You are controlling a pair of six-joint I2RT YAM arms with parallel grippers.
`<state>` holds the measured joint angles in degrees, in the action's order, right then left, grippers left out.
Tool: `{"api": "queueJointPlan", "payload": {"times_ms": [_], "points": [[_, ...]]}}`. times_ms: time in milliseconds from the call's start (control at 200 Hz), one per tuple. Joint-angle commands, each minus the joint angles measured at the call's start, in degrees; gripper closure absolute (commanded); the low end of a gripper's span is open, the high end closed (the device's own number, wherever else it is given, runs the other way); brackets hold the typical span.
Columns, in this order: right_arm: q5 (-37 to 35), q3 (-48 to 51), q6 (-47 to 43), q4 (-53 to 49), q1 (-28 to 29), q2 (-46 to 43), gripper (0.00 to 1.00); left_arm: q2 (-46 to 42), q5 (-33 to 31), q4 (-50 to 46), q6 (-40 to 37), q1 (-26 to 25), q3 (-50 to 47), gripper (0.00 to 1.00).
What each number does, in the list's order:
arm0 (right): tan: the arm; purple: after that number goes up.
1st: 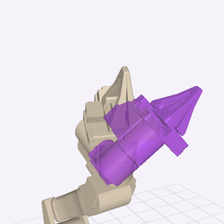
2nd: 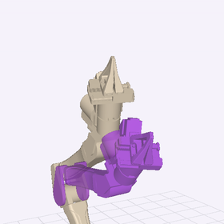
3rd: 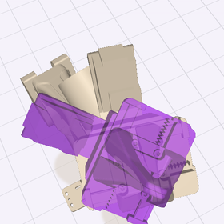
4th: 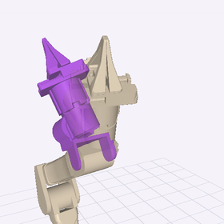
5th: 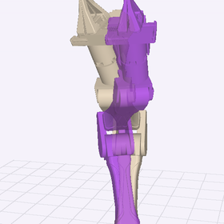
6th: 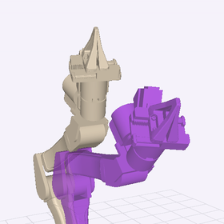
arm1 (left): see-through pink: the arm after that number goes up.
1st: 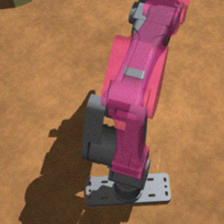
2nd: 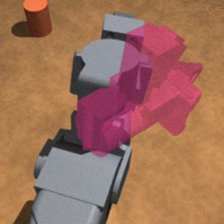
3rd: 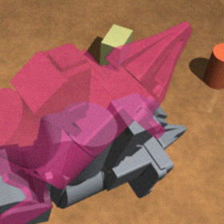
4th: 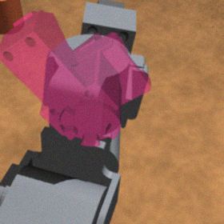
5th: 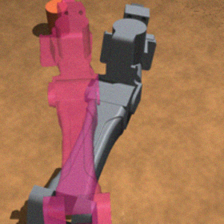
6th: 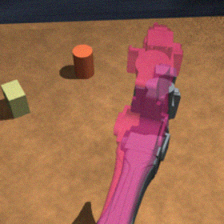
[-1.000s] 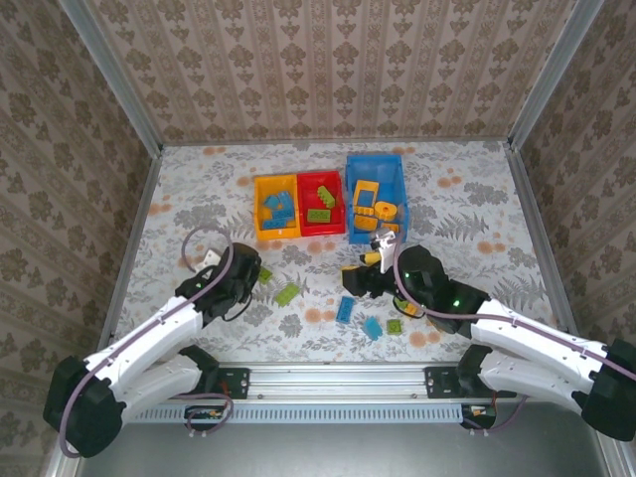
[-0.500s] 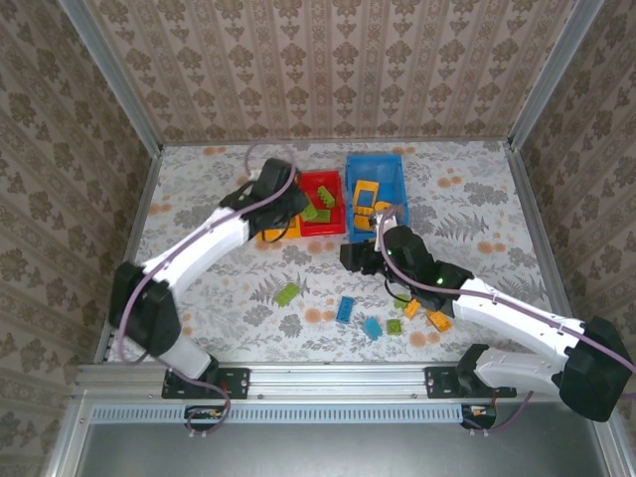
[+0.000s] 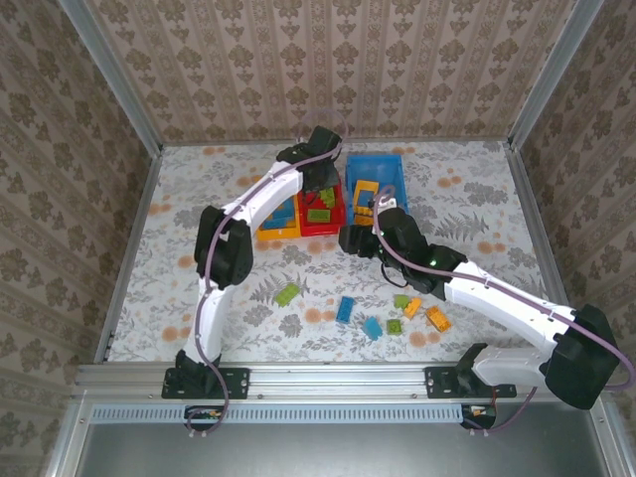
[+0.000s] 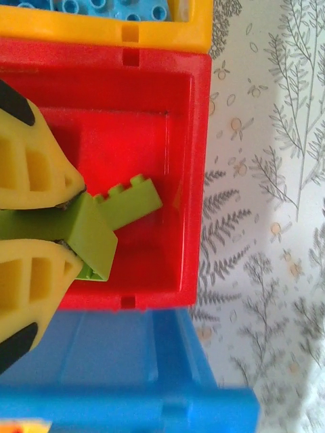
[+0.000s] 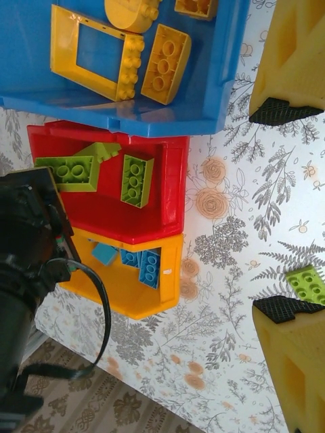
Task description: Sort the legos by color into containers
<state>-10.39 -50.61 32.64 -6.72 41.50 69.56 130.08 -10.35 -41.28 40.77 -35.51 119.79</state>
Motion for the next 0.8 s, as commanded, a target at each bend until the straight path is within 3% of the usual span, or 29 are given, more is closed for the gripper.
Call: {"api": "queueJointPlan", "payload": {"times_ms": [0,100,245,445,660,795], "points": [[-1.6,-1.5,0.7,-1.5,-0.4,-0.3,0.29,2.0,-3.8,-5.4,-3.3,0.8,3.2,1.00],[-1.5,-0.7,0.9,-1.6,-0.5,-0.8,0.29,3.1,-3.3,-5.0,-3.8,1.0,3.4,1.00],[-1.5,0.6,0.7,-2.4,-0.7,-2.1,0.28,2.4,-0.6,-4.3,-4.9,0.8,4.4,0.80],[-3.0,2.9,1.7,-6.4,-1.1,-5.8,0.27,-2.5,-2.4,-4.3,-6.6,-0.7,4.4,0.60],[-5.8,4.6,5.4,-14.2,-1.3,-10.4,0.27,-6.1,-3.6,-4.8,-7.2,-1.2,3.1,0.57],[-13.1,3.9,13.1,-28.2,-1.5,-12.6,0.26,-12.9,-4.5,-1.0,-7.4,-3.4,-3.2,0.58]]}}
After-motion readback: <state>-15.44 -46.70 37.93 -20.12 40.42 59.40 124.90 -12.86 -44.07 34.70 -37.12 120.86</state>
